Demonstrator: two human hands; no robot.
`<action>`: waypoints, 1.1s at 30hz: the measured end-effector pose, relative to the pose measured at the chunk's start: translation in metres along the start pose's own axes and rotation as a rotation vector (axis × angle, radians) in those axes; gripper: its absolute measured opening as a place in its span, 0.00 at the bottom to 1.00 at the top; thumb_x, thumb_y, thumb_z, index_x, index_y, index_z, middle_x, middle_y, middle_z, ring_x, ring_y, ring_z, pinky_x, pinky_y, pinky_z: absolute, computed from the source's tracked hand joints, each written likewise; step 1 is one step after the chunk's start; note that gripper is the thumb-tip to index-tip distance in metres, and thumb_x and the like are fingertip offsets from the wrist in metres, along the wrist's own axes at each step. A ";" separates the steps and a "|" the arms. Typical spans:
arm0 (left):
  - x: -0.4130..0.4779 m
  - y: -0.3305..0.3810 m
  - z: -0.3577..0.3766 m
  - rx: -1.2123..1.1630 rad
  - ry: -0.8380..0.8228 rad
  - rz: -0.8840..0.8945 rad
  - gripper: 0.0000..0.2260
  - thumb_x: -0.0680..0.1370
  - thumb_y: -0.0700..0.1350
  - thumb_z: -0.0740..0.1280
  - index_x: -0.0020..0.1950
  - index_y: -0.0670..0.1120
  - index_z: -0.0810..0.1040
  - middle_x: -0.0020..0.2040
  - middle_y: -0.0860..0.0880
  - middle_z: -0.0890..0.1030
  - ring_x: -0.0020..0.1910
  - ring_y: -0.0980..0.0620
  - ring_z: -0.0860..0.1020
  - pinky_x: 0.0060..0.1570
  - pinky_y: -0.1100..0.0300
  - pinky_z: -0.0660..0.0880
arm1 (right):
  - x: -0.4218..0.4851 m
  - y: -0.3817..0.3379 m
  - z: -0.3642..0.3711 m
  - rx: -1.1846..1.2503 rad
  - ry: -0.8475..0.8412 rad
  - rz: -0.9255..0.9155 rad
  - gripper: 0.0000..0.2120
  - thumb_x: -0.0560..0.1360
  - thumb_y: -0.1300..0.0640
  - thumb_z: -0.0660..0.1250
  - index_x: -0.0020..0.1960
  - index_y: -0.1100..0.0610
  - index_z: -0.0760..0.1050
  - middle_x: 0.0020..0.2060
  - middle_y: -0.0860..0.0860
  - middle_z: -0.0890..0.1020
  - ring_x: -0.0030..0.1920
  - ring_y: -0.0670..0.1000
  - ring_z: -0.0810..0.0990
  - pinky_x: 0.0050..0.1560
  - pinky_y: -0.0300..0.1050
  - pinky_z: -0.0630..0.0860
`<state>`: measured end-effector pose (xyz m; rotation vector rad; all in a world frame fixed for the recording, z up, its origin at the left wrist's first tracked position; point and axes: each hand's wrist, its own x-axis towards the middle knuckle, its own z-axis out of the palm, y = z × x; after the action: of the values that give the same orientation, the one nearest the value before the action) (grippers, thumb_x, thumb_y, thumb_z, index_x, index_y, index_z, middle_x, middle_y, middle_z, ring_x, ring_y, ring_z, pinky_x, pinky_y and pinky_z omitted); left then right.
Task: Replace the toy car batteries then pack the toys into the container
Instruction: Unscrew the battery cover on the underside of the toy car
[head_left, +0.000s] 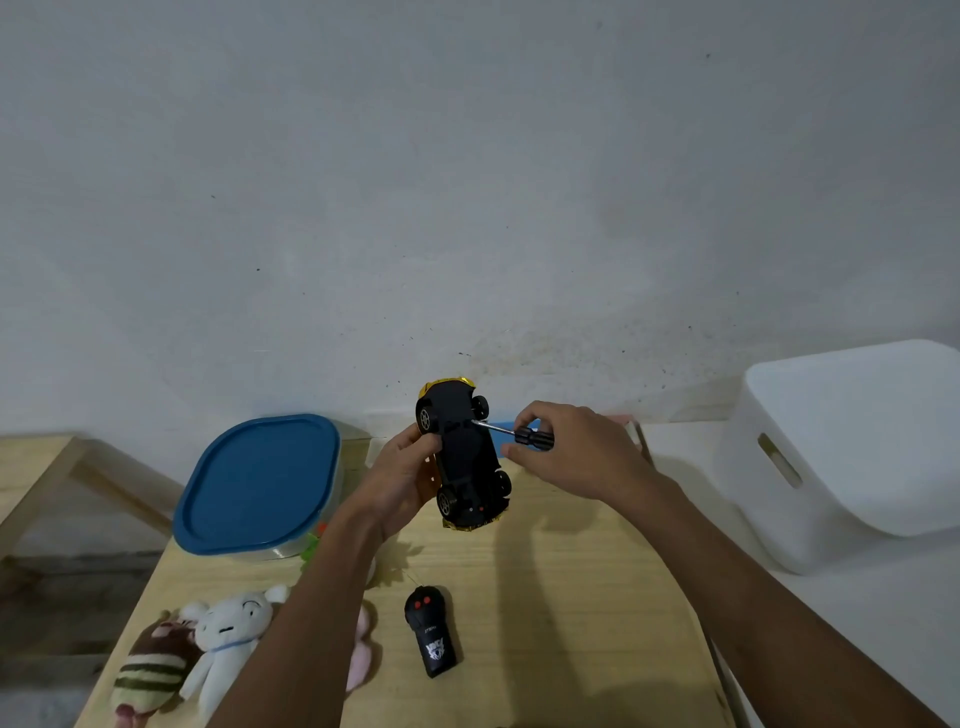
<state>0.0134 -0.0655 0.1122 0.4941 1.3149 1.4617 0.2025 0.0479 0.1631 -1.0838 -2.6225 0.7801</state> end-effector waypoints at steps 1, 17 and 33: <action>0.000 0.000 0.000 -0.015 -0.007 -0.009 0.20 0.74 0.42 0.68 0.65 0.39 0.76 0.59 0.34 0.79 0.55 0.37 0.77 0.59 0.38 0.74 | 0.000 0.002 0.002 0.034 -0.017 0.009 0.15 0.72 0.34 0.66 0.51 0.42 0.76 0.39 0.39 0.77 0.42 0.45 0.78 0.35 0.40 0.68; -0.003 0.002 0.010 -0.053 -0.026 -0.038 0.23 0.73 0.45 0.66 0.67 0.39 0.75 0.65 0.31 0.75 0.62 0.32 0.76 0.58 0.39 0.76 | 0.009 0.002 0.035 0.621 0.027 0.017 0.13 0.72 0.44 0.73 0.55 0.45 0.80 0.44 0.44 0.84 0.45 0.43 0.82 0.46 0.39 0.77; 0.002 0.009 0.014 -0.098 -0.004 -0.080 0.12 0.79 0.42 0.61 0.60 0.41 0.78 0.56 0.38 0.80 0.47 0.44 0.83 0.40 0.53 0.82 | 0.014 0.013 0.023 0.992 -0.056 0.178 0.12 0.73 0.47 0.72 0.49 0.56 0.82 0.26 0.44 0.65 0.27 0.46 0.62 0.31 0.39 0.60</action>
<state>0.0206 -0.0561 0.1245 0.3762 1.2390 1.4503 0.1916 0.0558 0.1364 -0.9496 -1.7255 1.8597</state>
